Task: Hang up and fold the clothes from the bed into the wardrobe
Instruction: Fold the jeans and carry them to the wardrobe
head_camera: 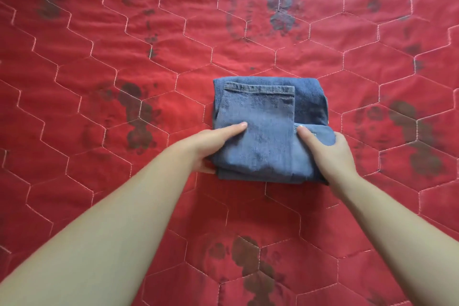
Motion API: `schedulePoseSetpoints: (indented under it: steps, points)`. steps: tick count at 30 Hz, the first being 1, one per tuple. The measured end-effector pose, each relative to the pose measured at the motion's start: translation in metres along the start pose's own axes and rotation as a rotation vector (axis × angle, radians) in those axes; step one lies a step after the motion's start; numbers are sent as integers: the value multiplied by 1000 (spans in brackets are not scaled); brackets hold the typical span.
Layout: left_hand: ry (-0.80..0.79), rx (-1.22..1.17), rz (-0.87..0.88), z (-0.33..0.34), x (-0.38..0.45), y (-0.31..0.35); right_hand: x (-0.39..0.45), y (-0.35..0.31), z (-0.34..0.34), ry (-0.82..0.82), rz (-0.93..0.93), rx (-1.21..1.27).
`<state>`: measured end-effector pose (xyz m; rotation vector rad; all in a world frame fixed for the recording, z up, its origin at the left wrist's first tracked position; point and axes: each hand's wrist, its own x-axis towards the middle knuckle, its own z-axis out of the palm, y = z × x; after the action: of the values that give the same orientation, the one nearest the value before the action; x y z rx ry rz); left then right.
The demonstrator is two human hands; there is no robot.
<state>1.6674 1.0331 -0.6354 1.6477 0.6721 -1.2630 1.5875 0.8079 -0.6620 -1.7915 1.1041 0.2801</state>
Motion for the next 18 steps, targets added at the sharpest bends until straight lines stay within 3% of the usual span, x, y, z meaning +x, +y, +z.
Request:
schedulePoseSetpoints:
  steps: [6, 11, 18]
  points:
    - [-101, -77, -29, 19, 6, -15, 3, -5, -24, -305, 182, 246]
    - [-197, -208, -35, 25, -4, -24, -2, -2, -34, -401, 250, 354]
    - [-148, -275, 163, 44, -73, 38, -32, -65, -97, -288, 107, 460]
